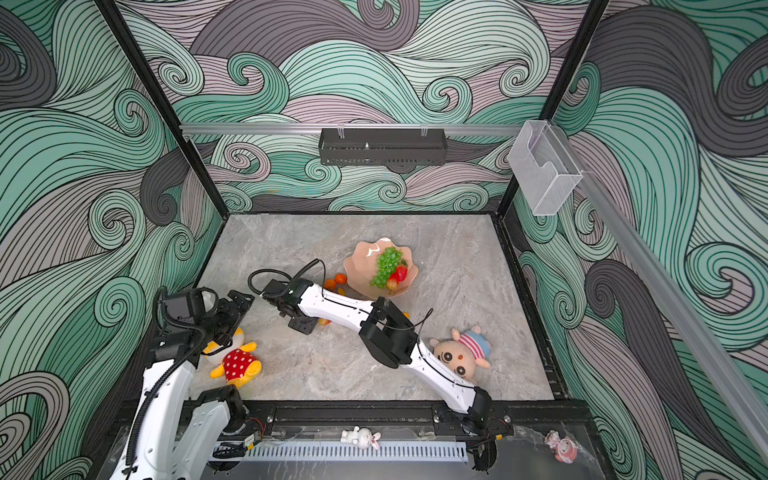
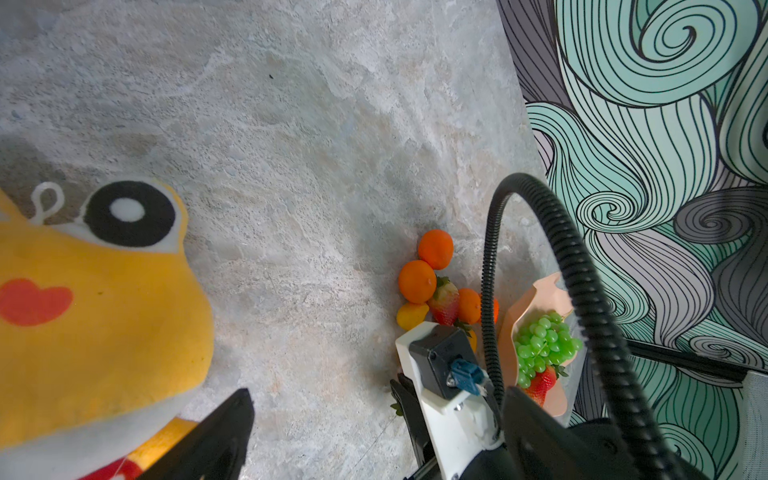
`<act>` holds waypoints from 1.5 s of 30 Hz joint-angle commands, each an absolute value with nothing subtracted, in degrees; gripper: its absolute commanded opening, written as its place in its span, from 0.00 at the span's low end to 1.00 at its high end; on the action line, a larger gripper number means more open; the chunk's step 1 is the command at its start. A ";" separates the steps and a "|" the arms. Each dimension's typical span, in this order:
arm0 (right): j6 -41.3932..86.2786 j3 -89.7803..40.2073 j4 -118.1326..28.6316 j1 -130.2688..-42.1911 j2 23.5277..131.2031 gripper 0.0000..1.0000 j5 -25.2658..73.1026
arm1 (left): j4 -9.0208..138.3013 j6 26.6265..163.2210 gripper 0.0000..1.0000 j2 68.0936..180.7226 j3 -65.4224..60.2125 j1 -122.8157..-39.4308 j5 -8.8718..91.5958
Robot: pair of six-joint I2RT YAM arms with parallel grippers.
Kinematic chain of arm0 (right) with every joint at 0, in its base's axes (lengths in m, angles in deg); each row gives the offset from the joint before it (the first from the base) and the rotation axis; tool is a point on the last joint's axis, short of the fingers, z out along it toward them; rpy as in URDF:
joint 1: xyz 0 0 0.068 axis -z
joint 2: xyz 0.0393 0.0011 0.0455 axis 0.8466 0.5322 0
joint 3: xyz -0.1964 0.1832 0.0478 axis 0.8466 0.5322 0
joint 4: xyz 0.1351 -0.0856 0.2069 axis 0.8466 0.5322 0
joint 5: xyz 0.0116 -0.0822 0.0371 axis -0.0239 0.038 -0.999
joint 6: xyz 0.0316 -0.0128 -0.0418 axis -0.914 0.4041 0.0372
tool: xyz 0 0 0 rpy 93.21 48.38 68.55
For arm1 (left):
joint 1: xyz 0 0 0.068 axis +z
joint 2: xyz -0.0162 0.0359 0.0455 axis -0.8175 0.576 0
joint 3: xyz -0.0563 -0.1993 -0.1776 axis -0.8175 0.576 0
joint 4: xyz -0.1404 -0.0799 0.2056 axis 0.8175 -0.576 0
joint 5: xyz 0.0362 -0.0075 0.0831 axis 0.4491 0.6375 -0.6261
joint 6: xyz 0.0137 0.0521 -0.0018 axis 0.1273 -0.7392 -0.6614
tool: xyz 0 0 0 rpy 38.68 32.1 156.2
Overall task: Place and organize the fake fruits in the fruit bowl
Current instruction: 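Lower the right gripper onto a strawberry in the pile and close it, then lift the strawberry over the bowl with the right gripper while the left arm reaches forward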
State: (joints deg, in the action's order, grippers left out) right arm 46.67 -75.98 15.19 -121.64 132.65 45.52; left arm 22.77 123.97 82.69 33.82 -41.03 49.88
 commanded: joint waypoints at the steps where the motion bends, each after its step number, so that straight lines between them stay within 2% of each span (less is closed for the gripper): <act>1: 45.02 -75.00 16.39 -121.94 127.99 0.07 44.86 | 23.69 122.02 0.96 83.02 31.43 -40.68 53.18; 8: 41.81 -71.42 15.95 -121.20 122.52 0.00 41.07 | 23.37 118.65 0.96 83.46 30.15 -40.99 55.67; 16: 37.55 -61.71 11.33 -119.53 112.89 0.00 36.61 | 25.62 115.82 0.99 82.43 30.53 -43.75 58.66; 25: 31.51 -40.95 1.00 -114.19 96.01 0.00 32.39 | 29.81 113.65 0.99 84.23 29.23 -57.56 53.41; 35: 29.07 -26.67 -4.44 -107.43 79.85 0.00 43.81 | 35.71 113.73 0.99 90.32 27.61 -72.12 46.81; 40: 29.90 -27.19 -2.79 -101.54 79.42 0.00 45.11 | 37.76 112.05 0.99 95.15 24.60 -78.54 45.80; 45: 31.71 -30.94 -0.75 -96.90 84.01 0.00 48.81 | 41.21 111.17 0.99 99.64 22.66 -83.92 43.01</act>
State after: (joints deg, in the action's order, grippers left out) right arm 30.58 -27.98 -2.19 -98.38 81.07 44.69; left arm 37.87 112.71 97.84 24.95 -81.79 45.84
